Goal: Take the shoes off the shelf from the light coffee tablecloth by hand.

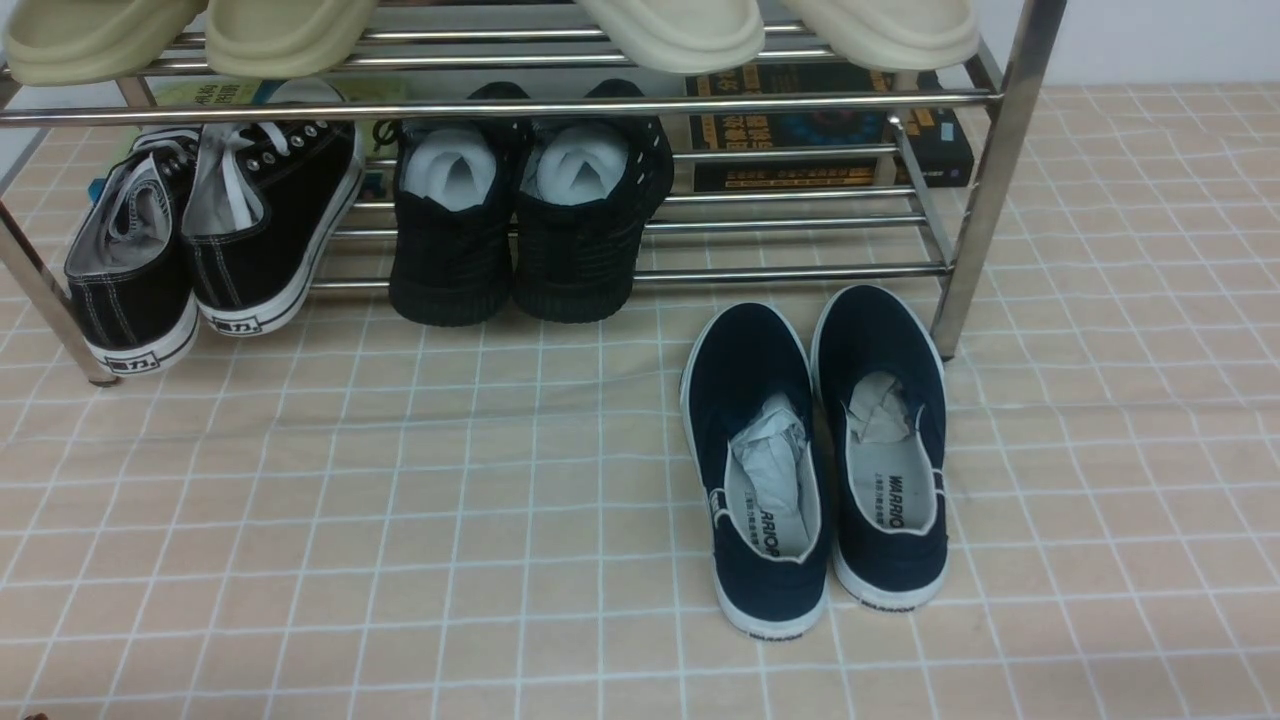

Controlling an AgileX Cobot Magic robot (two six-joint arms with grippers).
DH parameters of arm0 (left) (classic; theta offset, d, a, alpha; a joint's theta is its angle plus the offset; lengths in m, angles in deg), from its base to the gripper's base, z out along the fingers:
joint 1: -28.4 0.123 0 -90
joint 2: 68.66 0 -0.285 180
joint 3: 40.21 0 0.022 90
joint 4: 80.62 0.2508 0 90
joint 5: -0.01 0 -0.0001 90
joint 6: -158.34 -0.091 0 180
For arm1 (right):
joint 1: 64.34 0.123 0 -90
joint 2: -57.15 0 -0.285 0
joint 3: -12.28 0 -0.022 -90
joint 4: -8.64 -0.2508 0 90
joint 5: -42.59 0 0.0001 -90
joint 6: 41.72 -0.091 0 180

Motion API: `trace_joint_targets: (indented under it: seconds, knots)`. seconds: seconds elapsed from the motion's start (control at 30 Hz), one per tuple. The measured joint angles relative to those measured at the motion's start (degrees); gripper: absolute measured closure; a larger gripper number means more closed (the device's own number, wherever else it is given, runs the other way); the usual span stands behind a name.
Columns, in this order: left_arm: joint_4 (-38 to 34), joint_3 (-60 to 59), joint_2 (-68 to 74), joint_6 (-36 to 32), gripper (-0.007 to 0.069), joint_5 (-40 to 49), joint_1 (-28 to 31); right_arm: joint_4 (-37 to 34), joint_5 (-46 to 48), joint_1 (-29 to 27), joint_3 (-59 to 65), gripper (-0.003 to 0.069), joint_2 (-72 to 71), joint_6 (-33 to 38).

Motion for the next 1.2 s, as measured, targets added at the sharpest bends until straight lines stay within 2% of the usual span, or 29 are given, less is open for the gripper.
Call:
trace_joint_targets:
  seconds: [1.2]
  knots:
    - [0.0, 0.0, 0.0, 0.0, 0.0384, 0.0, 0.0, 0.0, 0.0, -0.1, 0.0, 0.0532, 0.0, 0.0]
